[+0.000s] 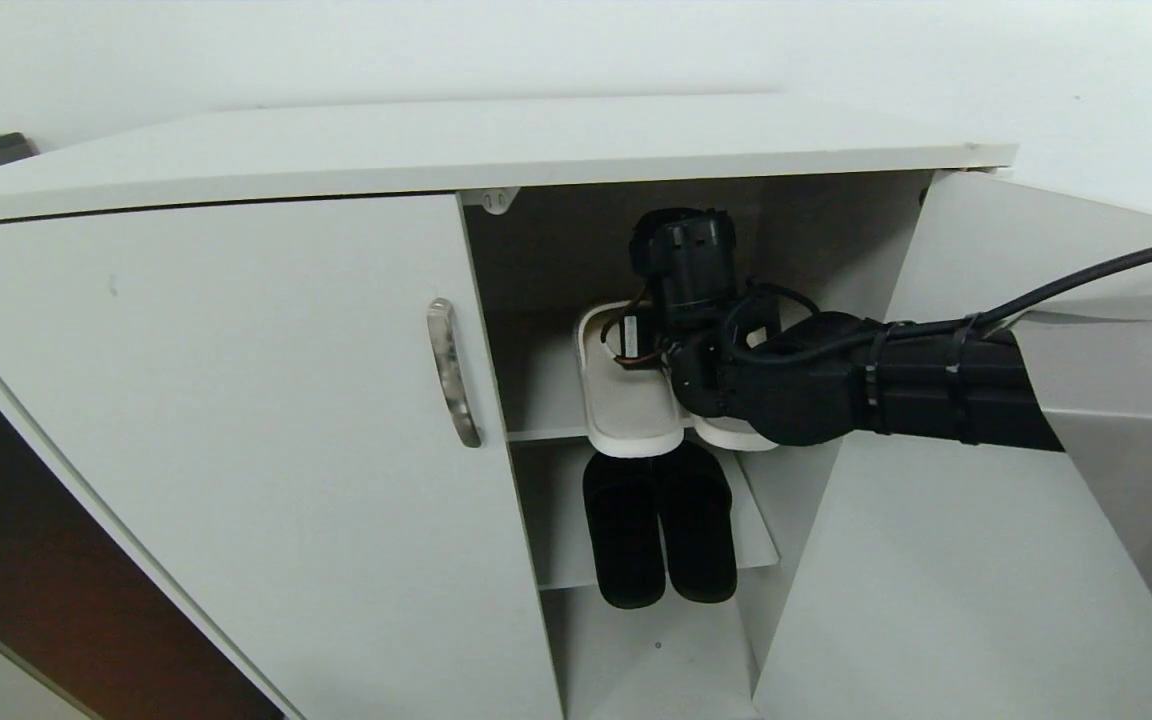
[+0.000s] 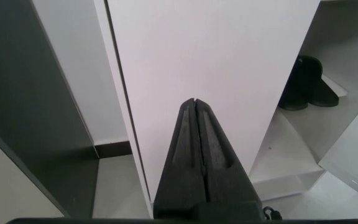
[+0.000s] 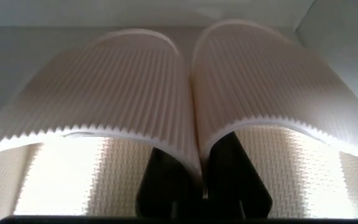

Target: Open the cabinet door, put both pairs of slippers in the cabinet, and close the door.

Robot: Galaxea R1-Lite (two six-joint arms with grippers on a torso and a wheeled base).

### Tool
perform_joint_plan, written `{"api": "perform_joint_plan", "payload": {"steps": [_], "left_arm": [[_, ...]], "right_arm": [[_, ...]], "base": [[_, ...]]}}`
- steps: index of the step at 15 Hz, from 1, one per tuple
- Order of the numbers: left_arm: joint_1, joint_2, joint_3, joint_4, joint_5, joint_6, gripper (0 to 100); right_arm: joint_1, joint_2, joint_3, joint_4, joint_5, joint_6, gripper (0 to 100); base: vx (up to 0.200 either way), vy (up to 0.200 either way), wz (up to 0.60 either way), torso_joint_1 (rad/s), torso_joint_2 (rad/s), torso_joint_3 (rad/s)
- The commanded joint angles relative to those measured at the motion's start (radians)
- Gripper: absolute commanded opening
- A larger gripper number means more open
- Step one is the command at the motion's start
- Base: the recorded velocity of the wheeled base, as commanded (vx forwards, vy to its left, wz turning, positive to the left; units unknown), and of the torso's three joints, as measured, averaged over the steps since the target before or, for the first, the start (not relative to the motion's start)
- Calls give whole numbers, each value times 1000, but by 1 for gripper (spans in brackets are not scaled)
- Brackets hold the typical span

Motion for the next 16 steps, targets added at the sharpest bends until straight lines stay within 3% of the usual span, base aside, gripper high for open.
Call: {"api": "perform_joint_plan", "payload": {"steps": [1, 5, 6, 11, 16], "left_arm": [[0, 1, 0, 0, 0, 0, 0], [0, 1, 0, 0, 0, 0, 0], [0, 1, 0, 0, 0, 0, 0], [0, 1, 0, 0, 0, 0, 0], [0, 1, 0, 0, 0, 0, 0]], "right_arm": [[-1, 10, 0, -1, -1, 1, 0], [1, 18, 1, -1, -1, 5, 0], [1, 18, 3, -1, -1, 5, 100], [30, -59, 102, -13, -10, 8, 100], [133, -257, 366, -83, -73, 41, 100]], "base": [[0, 0, 0, 0, 0, 0], [0, 0, 0, 0, 0, 0], [0, 0, 0, 0, 0, 0], [0, 0, 0, 0, 0, 0], [0, 0, 0, 0, 0, 0]]}}
